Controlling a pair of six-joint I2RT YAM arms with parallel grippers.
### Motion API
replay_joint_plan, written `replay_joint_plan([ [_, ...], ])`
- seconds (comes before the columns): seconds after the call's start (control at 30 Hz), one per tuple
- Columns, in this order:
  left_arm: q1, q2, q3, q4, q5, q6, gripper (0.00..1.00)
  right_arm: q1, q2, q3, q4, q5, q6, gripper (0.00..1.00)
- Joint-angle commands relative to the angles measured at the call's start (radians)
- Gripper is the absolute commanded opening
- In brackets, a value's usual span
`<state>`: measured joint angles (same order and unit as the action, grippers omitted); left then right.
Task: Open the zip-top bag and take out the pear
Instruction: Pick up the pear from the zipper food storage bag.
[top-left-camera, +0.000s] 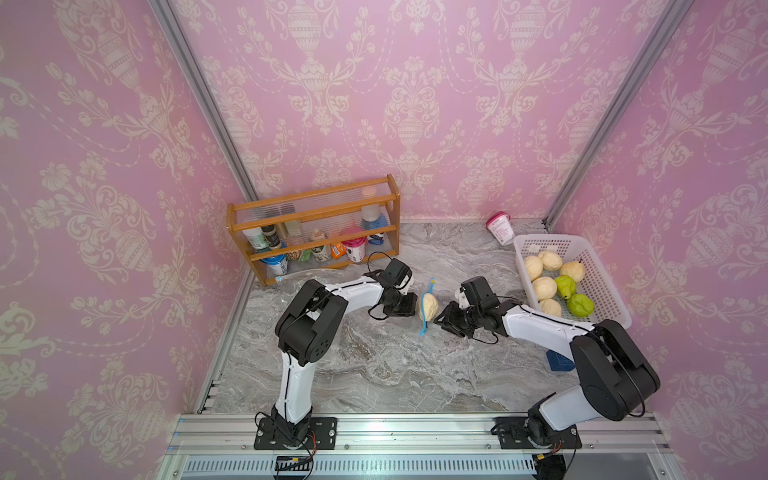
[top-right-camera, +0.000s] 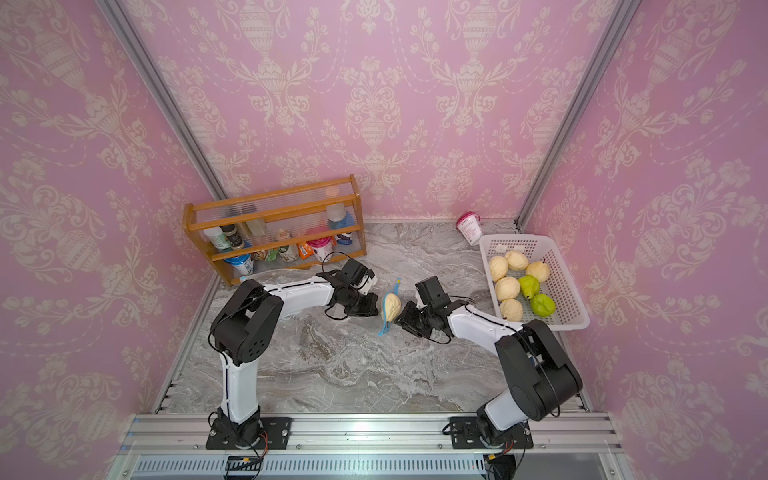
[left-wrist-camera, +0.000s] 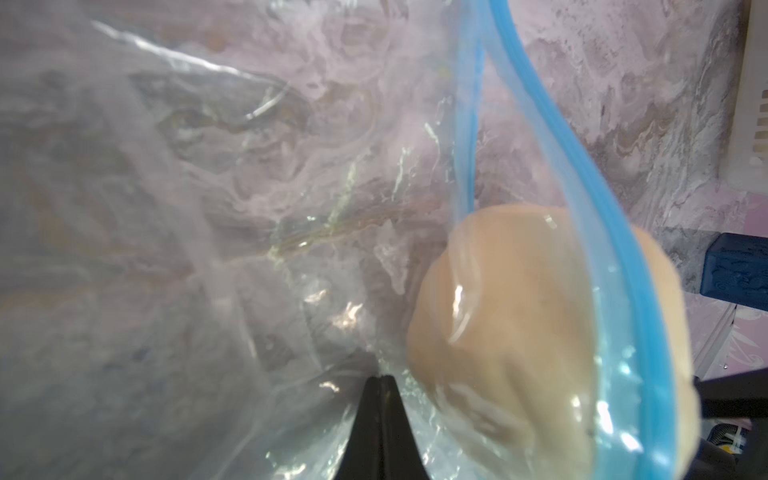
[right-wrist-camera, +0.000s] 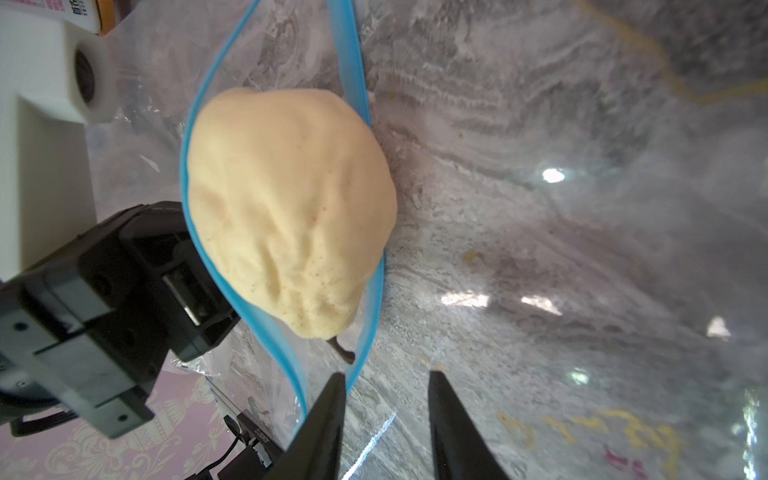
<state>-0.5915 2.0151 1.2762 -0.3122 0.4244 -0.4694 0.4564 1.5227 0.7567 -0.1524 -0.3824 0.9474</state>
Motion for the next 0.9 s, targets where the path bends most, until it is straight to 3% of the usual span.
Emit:
replay_joint_plan([
  [0.0, -0.005, 0.033, -0.034, -0.002, -0.005, -0.014, 0.0, 0.02, -0.021, 0.042, -0.083, 0.031, -0.09, 0.3],
  [0.27, -0.004, 0.034, -0.035, -0.016, -0.015, -0.003, 0.0, 0.082, 0.024, 0.102, -0.071, 0.011, -0.165, 0.31],
  [0.57, -0.004, 0.033, -0.031, -0.037, -0.027, 0.005, 0.0, 0.105, 0.076, 0.114, -0.075, 0.097, -0.138, 0.29],
  [0.87, -0.004, 0.04, -0.032, -0.041, -0.03, 0.008, 0.0, 0.111, 0.067, 0.108, -0.05, 0.087, -0.129, 0.29],
])
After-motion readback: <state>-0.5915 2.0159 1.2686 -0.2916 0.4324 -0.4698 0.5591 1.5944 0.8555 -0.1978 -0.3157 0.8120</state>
